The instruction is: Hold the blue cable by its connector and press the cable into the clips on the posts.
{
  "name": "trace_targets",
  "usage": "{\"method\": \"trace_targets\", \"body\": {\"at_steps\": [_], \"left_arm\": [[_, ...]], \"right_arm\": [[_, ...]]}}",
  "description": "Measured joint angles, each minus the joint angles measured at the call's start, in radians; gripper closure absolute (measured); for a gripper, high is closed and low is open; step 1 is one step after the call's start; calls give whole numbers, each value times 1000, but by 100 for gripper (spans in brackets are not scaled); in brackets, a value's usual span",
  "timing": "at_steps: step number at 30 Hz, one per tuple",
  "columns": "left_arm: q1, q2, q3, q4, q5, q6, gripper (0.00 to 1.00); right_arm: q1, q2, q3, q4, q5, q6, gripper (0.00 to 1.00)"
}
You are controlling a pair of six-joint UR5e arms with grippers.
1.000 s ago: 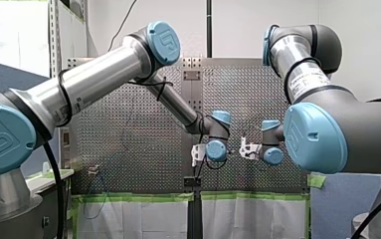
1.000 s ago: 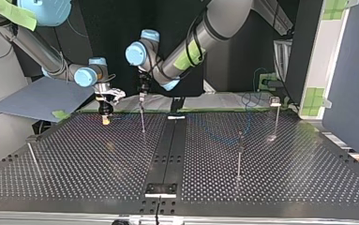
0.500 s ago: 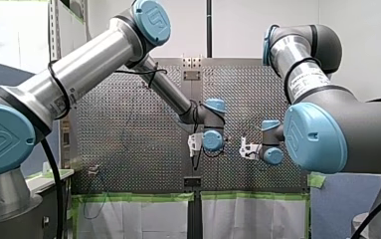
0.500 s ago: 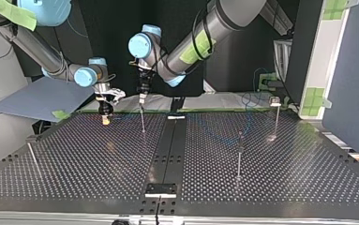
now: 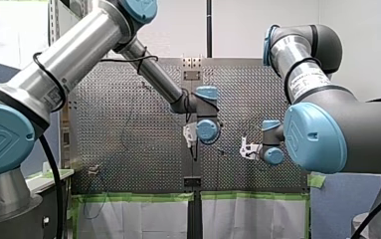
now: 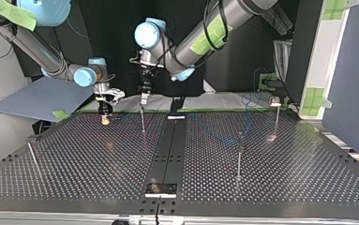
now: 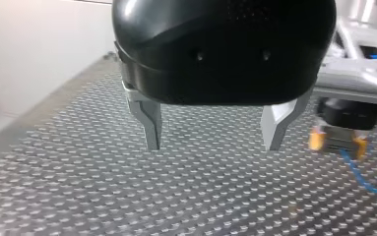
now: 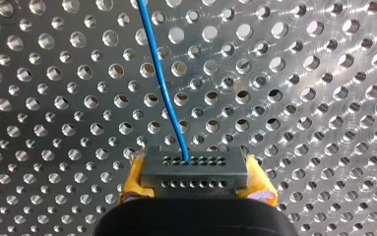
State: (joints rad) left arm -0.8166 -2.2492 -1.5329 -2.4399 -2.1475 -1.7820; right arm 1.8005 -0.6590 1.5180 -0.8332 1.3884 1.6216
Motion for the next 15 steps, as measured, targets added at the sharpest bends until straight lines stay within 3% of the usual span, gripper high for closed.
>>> {"method": "trace_targets", "body": {"at_steps": [5, 15], "left_arm": [[-1, 52, -52, 52, -30, -23, 0], [-5, 144, -144, 144, -48, -58, 0]], "right_arm": [[0, 0, 0, 0, 0, 0, 100], [-1, 1, 0, 0, 0, 0, 100]]}}
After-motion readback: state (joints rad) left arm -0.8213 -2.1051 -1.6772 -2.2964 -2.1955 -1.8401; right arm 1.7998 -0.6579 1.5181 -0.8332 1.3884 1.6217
